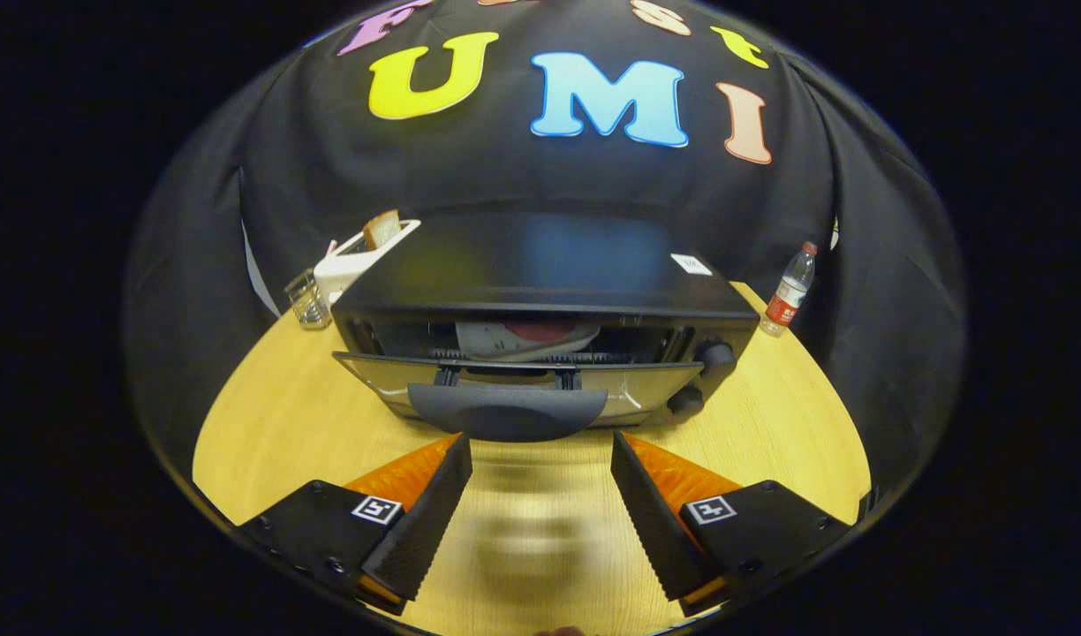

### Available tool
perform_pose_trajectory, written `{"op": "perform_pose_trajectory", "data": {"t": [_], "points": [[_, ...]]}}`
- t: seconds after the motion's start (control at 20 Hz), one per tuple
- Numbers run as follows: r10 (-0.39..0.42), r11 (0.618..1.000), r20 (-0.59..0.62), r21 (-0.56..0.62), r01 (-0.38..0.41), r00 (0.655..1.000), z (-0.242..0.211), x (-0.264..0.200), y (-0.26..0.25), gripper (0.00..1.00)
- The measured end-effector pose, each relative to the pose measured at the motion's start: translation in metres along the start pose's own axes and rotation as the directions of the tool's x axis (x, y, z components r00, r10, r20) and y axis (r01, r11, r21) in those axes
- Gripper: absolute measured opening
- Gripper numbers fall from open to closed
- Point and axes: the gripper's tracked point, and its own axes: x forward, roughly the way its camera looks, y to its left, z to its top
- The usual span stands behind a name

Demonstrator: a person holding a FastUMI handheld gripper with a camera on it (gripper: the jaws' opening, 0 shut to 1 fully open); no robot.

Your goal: Open the toaster oven, put the food inside, and close the toaster oven door.

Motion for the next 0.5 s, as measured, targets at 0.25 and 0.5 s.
{"op": "perform_pose_trajectory", "data": {"t": [0.25,0.5], "points": [[0.022,1.0,0.175,-0.017,-0.019,0.984,0.072,-0.008,-0.01,1.0],[0.021,1.0,0.329,-0.017,-0.017,0.944,0.119,-0.049,-0.04,1.0]]}}
